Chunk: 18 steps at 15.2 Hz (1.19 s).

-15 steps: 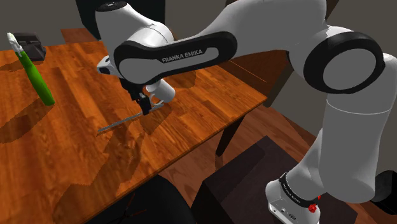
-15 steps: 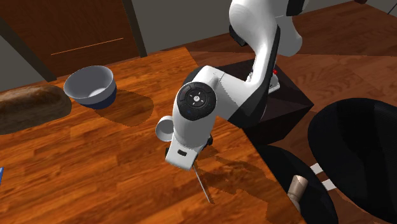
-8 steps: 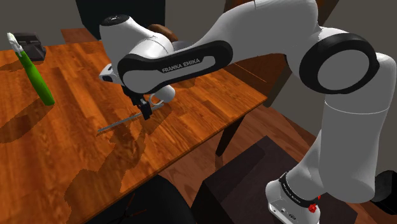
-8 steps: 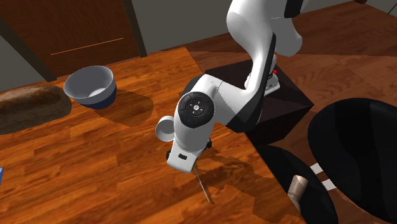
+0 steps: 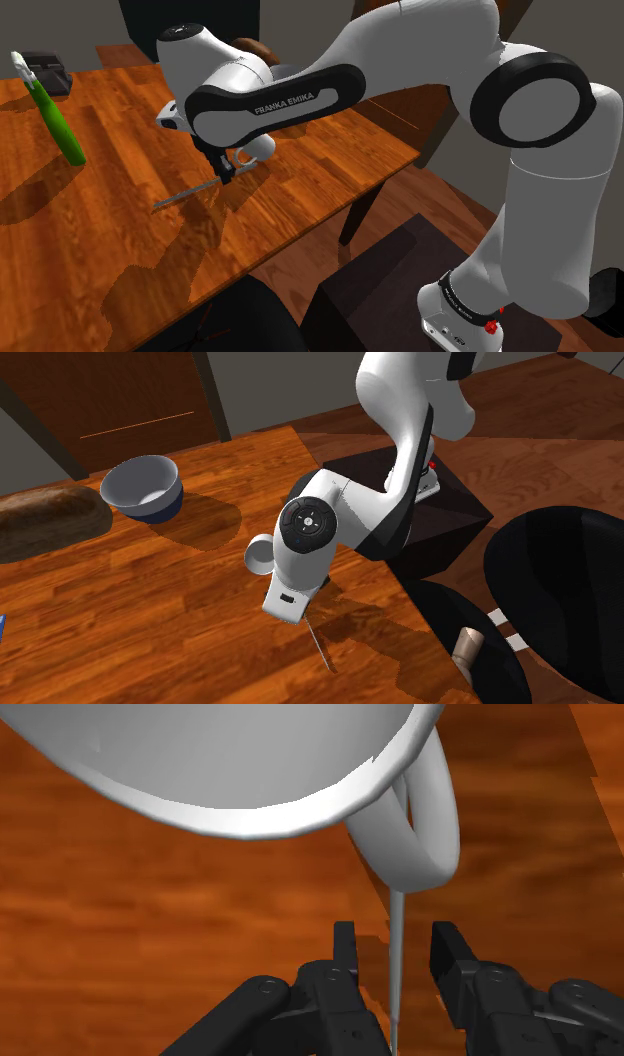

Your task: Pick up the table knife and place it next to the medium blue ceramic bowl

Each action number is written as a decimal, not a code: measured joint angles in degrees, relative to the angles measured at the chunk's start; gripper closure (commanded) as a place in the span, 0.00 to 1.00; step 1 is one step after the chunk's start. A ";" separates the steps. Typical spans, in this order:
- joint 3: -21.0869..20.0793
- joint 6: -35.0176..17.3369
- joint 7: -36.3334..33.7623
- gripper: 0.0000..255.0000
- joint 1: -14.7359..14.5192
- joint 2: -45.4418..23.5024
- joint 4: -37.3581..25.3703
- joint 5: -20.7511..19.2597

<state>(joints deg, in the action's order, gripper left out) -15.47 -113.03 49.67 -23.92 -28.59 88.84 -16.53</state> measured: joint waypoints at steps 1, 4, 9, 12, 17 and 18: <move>0.00 0.00 0.00 1.00 0.00 0.00 0.00 0.00; -0.01 0.01 0.00 1.00 0.00 0.01 -0.01 0.00; -0.03 0.32 0.05 1.00 -0.03 0.05 -0.27 0.05; -0.17 1.76 0.44 1.00 0.07 0.94 -0.90 0.38; -0.38 5.11 1.12 1.00 -0.02 1.79 -3.51 0.86; -0.43 5.66 1.18 1.00 -0.04 2.07 -3.78 0.96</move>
<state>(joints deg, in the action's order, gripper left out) -15.90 -107.37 50.85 -23.96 -26.53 85.06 -15.57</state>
